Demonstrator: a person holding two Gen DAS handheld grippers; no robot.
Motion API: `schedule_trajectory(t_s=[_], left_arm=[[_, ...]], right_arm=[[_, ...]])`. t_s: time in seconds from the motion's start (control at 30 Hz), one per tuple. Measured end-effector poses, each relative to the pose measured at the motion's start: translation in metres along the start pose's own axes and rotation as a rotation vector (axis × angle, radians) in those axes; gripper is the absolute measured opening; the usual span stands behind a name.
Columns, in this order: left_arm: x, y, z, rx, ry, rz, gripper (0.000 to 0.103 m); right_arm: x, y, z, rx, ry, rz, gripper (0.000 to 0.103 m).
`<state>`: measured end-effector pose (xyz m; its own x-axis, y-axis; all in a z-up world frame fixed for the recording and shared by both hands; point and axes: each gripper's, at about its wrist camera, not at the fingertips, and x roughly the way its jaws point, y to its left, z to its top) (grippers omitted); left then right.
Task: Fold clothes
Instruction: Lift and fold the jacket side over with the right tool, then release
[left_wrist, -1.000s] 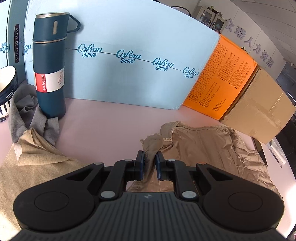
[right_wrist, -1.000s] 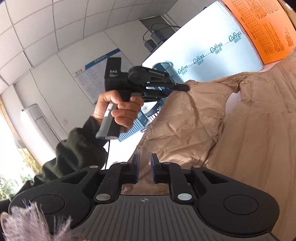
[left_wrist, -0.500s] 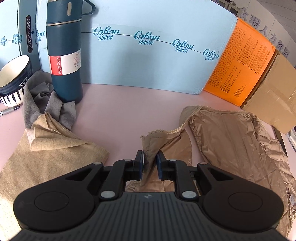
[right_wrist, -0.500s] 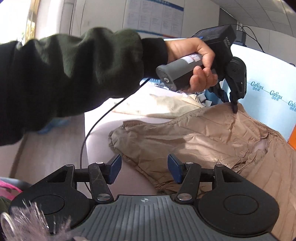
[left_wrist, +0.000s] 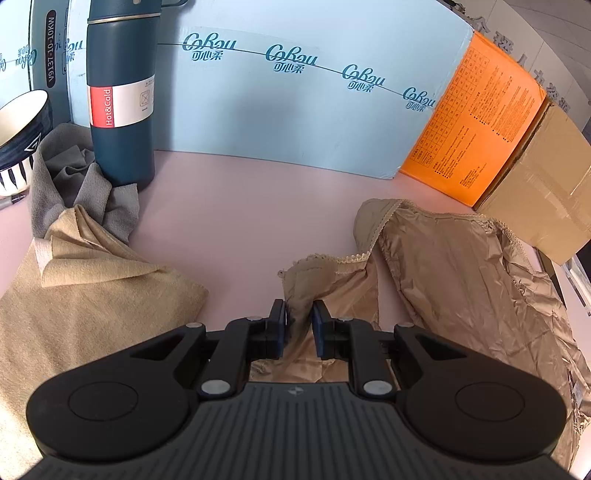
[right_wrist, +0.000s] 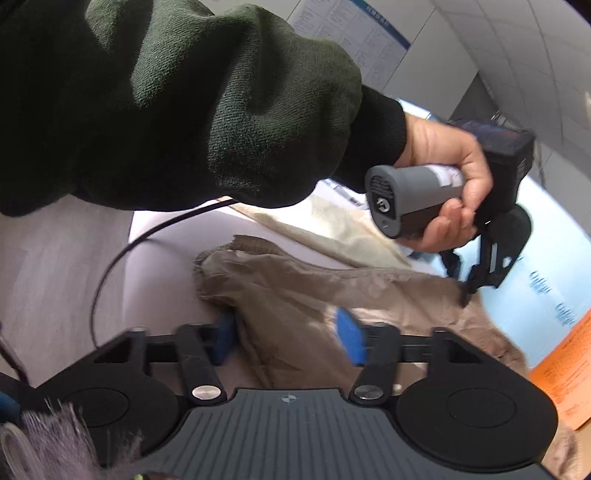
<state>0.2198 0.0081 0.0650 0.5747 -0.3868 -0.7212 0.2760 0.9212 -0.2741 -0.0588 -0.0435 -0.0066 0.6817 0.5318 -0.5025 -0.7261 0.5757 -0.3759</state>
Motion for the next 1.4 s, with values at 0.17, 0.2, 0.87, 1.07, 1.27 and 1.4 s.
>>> schedule_trajectory(t_s=[0.17,0.2,0.87,1.07,1.27,1.4], left_arm=[[0.001,0.006,0.003,-0.031,0.005,-0.014,0.014],[0.0,0.008,0.004,-0.046,0.009,-0.021,0.014],[-0.014,-0.108,0.028,0.029,-0.01,-0.28,0.023],[-0.002,-0.136,0.03,-0.016,-0.015,-0.41,0.047],[0.011,-0.149,0.032,-0.14,-0.064,-0.5,0.065],[0.029,-0.161,0.029,-0.16,-0.027,-0.472,0.071]], right_arm=[[-0.007,-0.041,-0.003,0.293,-0.041,0.112,0.008],[-0.012,-0.05,-0.006,0.358,-0.061,0.131,0.007],[-0.134,-0.143,-0.182,1.422,-0.509,0.025,0.007],[-0.148,-0.132,-0.211,1.571,-0.503,0.023,0.007],[-0.152,-0.123,-0.215,1.548,-0.455,0.043,0.007],[-0.158,-0.116,-0.212,1.513,-0.428,0.058,0.01]])
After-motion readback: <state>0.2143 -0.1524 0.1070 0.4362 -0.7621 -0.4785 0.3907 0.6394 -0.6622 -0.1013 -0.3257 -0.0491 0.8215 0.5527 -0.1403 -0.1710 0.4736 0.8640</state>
